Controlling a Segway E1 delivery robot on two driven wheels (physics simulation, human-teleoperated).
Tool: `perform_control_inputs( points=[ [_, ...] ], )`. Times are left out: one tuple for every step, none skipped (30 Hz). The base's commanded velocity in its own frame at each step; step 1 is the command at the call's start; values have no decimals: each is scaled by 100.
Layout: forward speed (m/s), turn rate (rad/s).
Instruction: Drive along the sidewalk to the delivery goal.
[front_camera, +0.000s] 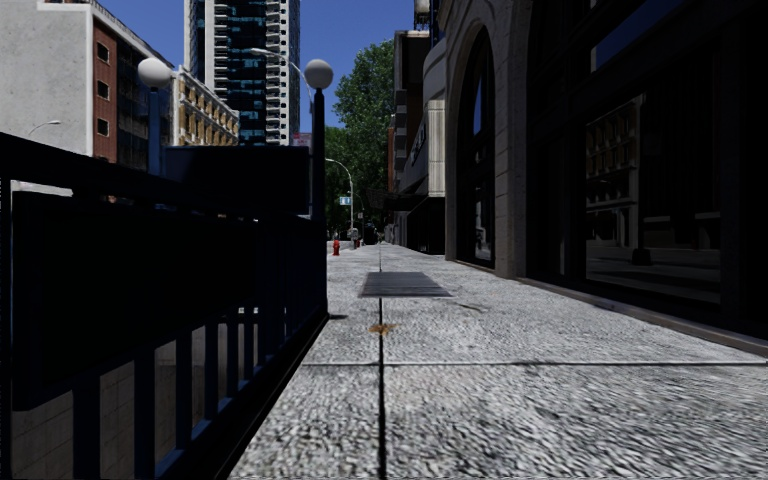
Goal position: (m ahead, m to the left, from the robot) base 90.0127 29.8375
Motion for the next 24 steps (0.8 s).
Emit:
perform_control_inputs(
  points=[
    [83, 0],
    [83, 0],
    [83, 0],
    [83, 0],
    [83, -1],
    [83, -11],
    [83, -11],
    [83, -21],
    [83, -32],
    [83, -36],
    [83, -31],
    [83, -28],
    [83, -27],
    [83, -27],
    [83, -27],
    [83, -27],
    [83, -27],
    [83, -26],
    [83, -26],
    [83, -26],
    [83, -26],
    [83, -26],
    [83, -26],
    [83, -26]
  ],
)
